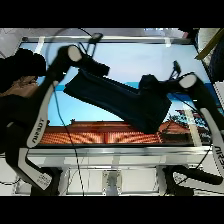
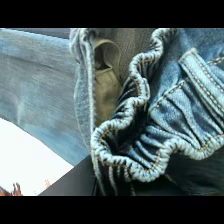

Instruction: Fold the clothes and pants, and hang the long-sleeved shirts on hangers.

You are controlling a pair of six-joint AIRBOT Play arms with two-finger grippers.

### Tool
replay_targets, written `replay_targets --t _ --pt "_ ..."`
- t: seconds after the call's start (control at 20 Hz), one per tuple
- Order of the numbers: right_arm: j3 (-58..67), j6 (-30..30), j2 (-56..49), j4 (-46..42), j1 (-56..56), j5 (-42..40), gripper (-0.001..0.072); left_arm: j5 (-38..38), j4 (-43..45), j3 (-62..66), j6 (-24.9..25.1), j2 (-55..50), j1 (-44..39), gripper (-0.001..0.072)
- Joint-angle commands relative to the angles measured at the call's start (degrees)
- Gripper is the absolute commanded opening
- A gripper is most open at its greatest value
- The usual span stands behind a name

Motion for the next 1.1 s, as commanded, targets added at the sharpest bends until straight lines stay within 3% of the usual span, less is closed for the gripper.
replay_targets --t 0.0,0.1,0.15,0.3,0.55,0.65,0.7,0.75,0.95,1.0,1.05 --pt "0.0 4.83 -7.98 0.61 10.95 -14.14 0.0103 -5.42 0.85 0.0 0.11 4.44 6.25 0.0014" --pt "0.28 5.07 -10.34 3.48 14.8 -18.32 0.0593 -6.93 0.85 -0.02 1.05 4.59 6.6 0.0014" --pt "0.61 5.05 -10.38 3.74 15.69 -19.21 0.0626 -7.32 0.83 -0.11 1.99 4.59 6.58 0.0015" --pt "3.61 3.45 -7.56 -1.2 13.29 -14.64 0.0624 -8.22 0.83 -0.13 2.27 4.61 6.38 0.0014" --pt "6.75 2.05 6.99 -29.18 -0.92 17.25 0.0622 -8.85 0.83 -0.13 2.25 4.61 6.43 0.0014" --pt "3.74 0.22 13.84 -38.21 -6.45 25.83 0.0622 -8.83 0.83 -0.13 2.23 4.59 6.4 0.0014" --pt "0.35 -3.13 16.98 -37.22 -9.4 26.18 0.0586 -8.83 0.83 -0.13 2.21 4.59 6.38 0.0015" --pt "-4.28 -5.44 19.91 -33.94 -12.63 25.62 0.0482 -8.83 0.83 -0.13 2.19 4.59 6.38 0.0014" --pt "-22.45 -11.63 22.71 -10.4 -25.11 14.84 0.0406 -8.87 0.79 -0.13 2.19 4.61 6.38 0.0014" --pt "-25.83 -16.9 21.7 -0.76 -28.28 12.48 0.0272 -8.85 0.79 -0.13 2.19 4.61 6.38 0.0014" --pt "-28.61 -26.75 19.96 10.51 -31.3 12.13 0.0115 -8.85 0.81 -0.13 2.19 4.61 6.38 0.0014"
